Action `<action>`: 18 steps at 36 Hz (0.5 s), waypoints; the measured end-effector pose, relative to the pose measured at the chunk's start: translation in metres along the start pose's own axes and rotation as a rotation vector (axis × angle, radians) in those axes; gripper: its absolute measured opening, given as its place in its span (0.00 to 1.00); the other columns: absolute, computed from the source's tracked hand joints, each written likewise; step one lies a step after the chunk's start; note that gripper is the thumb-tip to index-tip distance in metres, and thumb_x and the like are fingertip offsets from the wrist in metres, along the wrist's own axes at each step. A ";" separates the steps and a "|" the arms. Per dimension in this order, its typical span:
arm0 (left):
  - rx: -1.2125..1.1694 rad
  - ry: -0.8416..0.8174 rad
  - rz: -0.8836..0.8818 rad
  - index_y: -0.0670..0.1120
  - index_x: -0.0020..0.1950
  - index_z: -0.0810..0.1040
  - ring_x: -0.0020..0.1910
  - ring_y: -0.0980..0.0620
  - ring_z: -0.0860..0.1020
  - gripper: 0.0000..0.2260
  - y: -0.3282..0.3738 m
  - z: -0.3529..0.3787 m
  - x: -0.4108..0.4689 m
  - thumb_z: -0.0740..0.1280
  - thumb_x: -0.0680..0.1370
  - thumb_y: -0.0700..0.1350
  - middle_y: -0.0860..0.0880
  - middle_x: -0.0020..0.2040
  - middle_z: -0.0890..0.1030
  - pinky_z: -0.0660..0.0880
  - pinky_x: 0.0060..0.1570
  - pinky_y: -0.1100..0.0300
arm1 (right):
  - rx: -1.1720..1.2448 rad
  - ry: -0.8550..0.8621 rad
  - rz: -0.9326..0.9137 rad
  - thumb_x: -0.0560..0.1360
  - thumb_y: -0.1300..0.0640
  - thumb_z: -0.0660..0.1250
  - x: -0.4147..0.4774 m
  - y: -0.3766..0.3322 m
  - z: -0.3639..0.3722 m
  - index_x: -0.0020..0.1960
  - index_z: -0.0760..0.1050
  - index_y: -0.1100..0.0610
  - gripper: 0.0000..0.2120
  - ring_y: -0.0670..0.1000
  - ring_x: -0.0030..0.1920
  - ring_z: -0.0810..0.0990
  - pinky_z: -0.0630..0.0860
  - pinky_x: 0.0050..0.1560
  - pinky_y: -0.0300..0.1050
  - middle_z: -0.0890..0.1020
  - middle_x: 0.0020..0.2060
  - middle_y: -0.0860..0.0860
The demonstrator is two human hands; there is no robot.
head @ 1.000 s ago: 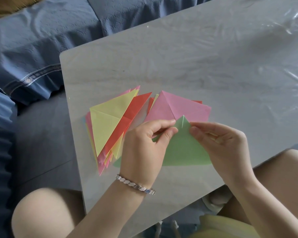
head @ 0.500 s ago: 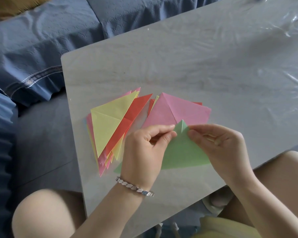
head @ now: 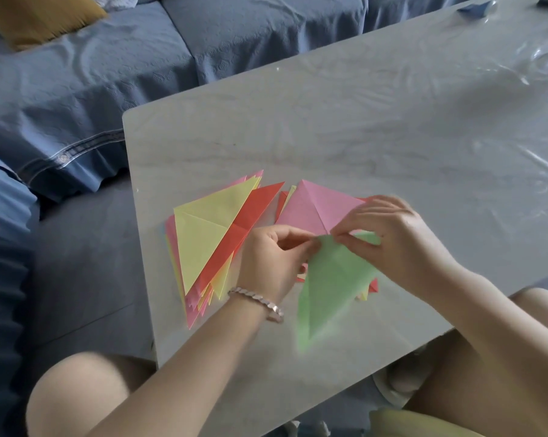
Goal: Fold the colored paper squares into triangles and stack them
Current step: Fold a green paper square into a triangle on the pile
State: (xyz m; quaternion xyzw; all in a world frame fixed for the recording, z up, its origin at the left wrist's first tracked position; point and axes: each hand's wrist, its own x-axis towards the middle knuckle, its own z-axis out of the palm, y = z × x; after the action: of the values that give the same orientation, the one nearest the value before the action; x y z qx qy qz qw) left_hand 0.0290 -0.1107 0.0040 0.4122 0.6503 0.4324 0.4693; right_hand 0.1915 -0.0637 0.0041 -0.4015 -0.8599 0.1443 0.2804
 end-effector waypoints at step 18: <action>0.309 0.383 -0.090 0.47 0.36 0.77 0.34 0.52 0.77 0.07 -0.061 -0.006 0.054 0.74 0.70 0.44 0.51 0.34 0.79 0.69 0.35 0.63 | -0.234 -0.297 -0.115 0.77 0.49 0.52 -0.065 0.020 0.072 0.54 0.81 0.53 0.20 0.48 0.57 0.79 0.70 0.61 0.52 0.81 0.56 0.46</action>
State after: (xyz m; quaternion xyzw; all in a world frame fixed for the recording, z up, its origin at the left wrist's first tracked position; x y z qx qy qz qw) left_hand 0.0038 -0.0780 -0.0666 0.3601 0.8034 0.3767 0.2880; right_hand 0.1942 -0.1023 -0.0869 -0.3557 -0.9243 0.0849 0.1097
